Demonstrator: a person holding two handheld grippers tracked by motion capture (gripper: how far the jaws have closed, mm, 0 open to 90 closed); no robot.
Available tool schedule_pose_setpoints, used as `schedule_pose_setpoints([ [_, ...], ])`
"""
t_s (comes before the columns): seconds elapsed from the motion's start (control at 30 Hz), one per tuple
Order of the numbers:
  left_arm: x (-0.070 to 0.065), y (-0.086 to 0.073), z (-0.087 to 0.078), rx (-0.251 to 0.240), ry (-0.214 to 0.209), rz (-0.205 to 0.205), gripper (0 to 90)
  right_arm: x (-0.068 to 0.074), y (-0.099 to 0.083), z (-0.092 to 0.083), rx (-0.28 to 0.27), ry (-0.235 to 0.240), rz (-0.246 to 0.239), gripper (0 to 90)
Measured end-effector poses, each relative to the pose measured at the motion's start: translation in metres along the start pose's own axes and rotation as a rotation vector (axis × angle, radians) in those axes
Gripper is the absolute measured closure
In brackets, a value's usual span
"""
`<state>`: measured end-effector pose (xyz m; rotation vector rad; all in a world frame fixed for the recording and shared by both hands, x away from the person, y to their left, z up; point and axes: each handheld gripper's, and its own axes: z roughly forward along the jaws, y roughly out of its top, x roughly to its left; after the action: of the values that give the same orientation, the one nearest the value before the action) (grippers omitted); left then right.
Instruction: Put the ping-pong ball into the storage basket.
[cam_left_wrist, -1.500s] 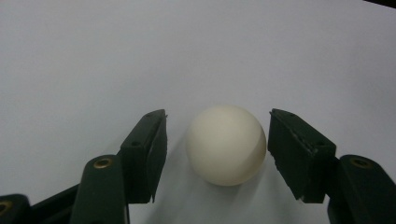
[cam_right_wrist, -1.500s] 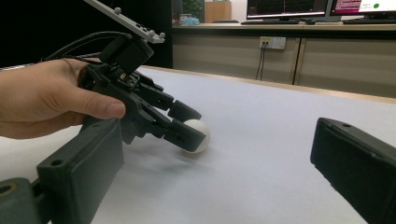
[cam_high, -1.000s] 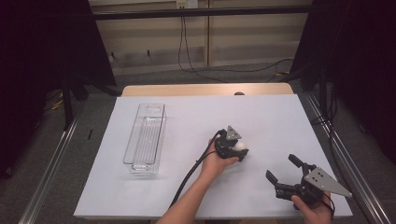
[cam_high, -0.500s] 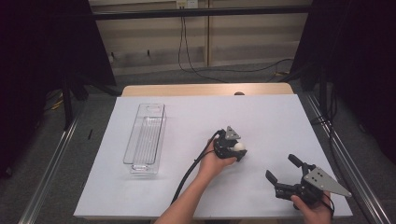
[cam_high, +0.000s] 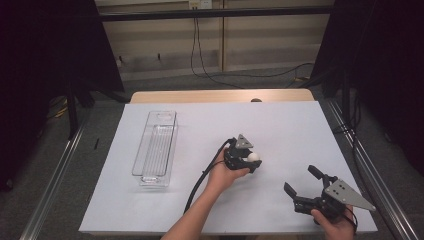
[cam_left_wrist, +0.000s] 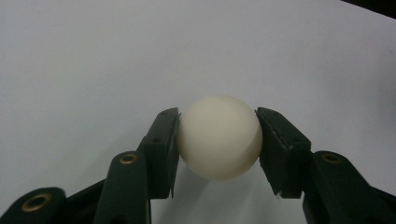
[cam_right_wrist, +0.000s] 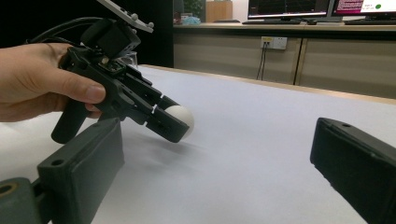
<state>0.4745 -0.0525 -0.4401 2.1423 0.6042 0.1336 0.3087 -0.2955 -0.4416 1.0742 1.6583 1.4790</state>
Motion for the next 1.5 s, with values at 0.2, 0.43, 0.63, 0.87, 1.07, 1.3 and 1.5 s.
schedule_pose_setpoints([
  [0.2,0.002,-0.003,-0.008,0.001,0.011,-0.018,51.2,0.001,0.0,0.0,0.001,-0.001,-0.004,2.3],
  [0.43,0.002,-0.005,-0.015,-0.013,0.014,-0.028,51.2,0.001,0.0,0.0,0.007,0.009,-0.008,2.3],
  [0.63,0.004,-0.007,-0.021,-0.014,0.019,-0.026,51.2,0.0,0.0,0.0,0.006,0.007,-0.008,2.3],
  [0.87,0.004,-0.006,-0.028,-0.009,0.017,-0.026,51.2,0.001,0.0,0.0,0.005,0.006,-0.008,2.3],
  [1.07,0.005,-0.006,-0.034,-0.018,0.022,-0.03,51.3,0.001,0.0,0.001,0.006,0.003,-0.003,2.3],
  [1.3,0.008,-0.011,-0.039,-0.028,0.027,-0.042,51.3,0.001,0.0,0.001,0.007,0.004,-0.006,2.3],
  [1.5,0.009,-0.013,-0.044,-0.034,0.027,-0.047,51.3,0.002,0.0,0.001,0.005,0.002,-0.006,2.3],
])
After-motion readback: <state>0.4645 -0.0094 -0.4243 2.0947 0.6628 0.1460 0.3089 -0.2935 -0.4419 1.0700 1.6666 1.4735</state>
